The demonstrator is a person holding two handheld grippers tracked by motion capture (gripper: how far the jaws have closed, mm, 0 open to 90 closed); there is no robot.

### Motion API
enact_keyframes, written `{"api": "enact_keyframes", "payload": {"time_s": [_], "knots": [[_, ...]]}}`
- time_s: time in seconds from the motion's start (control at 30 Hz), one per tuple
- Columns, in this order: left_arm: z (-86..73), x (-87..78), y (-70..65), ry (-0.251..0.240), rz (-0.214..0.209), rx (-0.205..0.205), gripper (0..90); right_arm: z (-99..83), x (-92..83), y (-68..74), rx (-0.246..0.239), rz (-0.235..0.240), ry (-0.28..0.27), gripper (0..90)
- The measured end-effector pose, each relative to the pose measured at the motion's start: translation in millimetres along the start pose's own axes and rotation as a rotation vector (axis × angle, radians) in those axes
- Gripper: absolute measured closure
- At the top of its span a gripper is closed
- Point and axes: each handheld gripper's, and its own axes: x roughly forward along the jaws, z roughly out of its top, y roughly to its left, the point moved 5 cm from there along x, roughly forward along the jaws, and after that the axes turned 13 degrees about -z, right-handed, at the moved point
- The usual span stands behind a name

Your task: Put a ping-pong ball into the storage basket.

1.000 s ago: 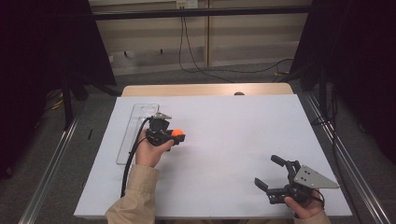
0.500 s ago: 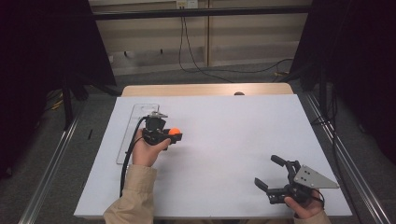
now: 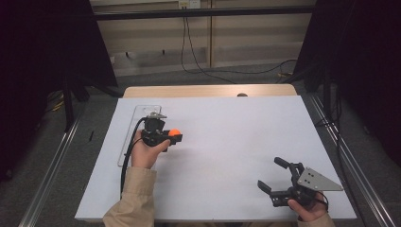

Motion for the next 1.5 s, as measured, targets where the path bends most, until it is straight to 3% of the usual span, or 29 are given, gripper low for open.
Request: {"api": "enact_keyframes", "payload": {"time_s": [1.5], "knots": [[1.9,-19.6,5.0,-0.032,0.011,-0.02,50.9,0.4,-0.1,0.1,-0.001,0.0,-0.002,2.9]]}}
